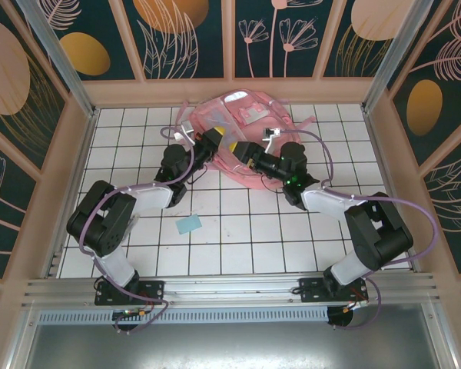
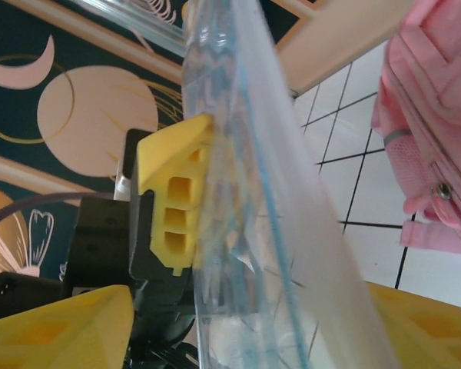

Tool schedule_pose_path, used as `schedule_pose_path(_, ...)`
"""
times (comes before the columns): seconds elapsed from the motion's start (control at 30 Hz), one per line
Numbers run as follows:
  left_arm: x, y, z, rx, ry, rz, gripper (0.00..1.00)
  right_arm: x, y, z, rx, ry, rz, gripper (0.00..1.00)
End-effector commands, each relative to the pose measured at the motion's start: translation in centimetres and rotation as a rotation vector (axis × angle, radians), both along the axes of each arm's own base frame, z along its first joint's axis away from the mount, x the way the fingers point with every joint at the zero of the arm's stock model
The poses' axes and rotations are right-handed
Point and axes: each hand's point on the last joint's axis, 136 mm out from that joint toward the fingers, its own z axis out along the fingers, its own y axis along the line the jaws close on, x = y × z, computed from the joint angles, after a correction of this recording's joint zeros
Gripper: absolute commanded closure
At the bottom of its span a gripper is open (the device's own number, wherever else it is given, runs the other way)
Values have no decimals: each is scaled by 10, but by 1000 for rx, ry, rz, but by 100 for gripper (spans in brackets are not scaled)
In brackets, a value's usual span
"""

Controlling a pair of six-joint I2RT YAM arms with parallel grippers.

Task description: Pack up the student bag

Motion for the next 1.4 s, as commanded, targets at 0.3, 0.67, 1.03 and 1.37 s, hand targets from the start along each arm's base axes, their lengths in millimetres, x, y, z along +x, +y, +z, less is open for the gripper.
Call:
schedule_pose_path(0.3,-2,-8,8,-37,-22,-17,92,5,-1,26,38,-94,-27,89)
schedule_pose_path(0.67,-11,-16,-2,158,-29,-34,26,16,-67,32,-83,-147,-166,100)
schedule_pose_path(1.03,-3,-76,-78,986,-56,-226,31,30,-223,-7,-456,18,-520,100)
schedule_pose_path(1.37,-3,-116,-131,1410,-129,-429,32,11,-274,-10,-491,35,-626,100)
